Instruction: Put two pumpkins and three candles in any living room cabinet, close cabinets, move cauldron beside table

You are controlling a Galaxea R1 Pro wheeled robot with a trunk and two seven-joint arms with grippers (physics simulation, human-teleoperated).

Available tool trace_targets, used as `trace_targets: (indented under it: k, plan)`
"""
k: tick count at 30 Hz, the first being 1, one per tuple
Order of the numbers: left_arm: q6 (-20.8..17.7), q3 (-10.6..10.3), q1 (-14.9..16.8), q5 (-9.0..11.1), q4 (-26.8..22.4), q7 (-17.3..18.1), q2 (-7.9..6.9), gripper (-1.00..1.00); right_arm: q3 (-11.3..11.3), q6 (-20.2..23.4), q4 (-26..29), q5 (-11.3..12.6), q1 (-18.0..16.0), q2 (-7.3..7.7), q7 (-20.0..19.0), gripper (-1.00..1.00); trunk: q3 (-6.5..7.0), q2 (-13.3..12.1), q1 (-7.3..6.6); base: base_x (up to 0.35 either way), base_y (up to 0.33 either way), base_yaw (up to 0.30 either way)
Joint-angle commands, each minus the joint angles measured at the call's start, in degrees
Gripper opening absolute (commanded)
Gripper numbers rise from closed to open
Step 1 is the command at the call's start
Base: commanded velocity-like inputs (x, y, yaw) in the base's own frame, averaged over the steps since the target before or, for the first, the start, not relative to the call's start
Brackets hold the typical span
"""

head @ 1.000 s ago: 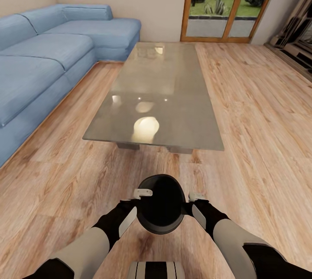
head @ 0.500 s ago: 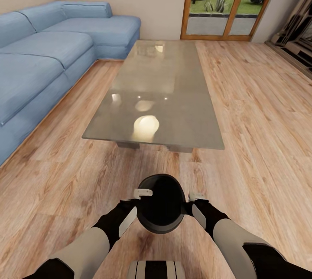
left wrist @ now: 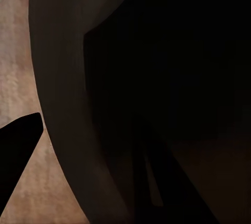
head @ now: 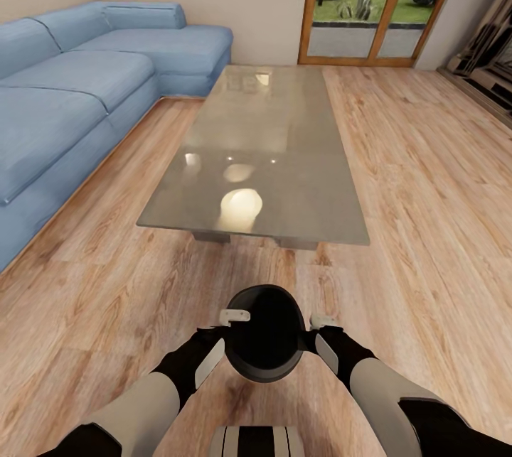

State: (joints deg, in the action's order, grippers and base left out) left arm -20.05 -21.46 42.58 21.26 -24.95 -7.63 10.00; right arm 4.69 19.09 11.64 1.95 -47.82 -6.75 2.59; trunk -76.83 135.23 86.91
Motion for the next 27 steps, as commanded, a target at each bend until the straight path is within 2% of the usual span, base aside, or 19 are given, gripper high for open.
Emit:
trace_targets:
  k: [1, 7, 8, 27]
  plan:
    - [-0.14, -0.43, 0.04, 0.89, -0.10, -0.37, 0.00, -1.00, 0.58, 0.27, 0.05, 1.21, 0.09, -0.10, -0.15, -1.00, -0.04, 0.00, 0.37, 0.000, 0.000, 0.002]
    - [-0.16, -0.43, 0.04, 0.89, -0.10, -0.37, 0.00, -1.00, 0.58, 0.27, 0.05, 1.21, 0.08, -0.10, -0.13, -1.00, -0.05, 0.00, 0.37, 0.000, 0.000, 0.000]
    - [-0.15, -0.43, 0.04, 0.89, -0.10, -0.37, 0.00, -1.00, 0.58, 0.26, 0.05, 1.21, 0.09, -0.10, -0.13, 1.00, -0.05, 0.00, 0.37, 0.000, 0.000, 0.000]
    - [-0.16, -0.43, 0.04, 0.89, -0.10, -0.37, 0.00, -1.00, 0.58, 0.25, 0.05, 1.21, 0.06, -0.10, -0.22, 1.00, -0.05, 0.00, 0.37, 0.000, 0.000, 0.000]
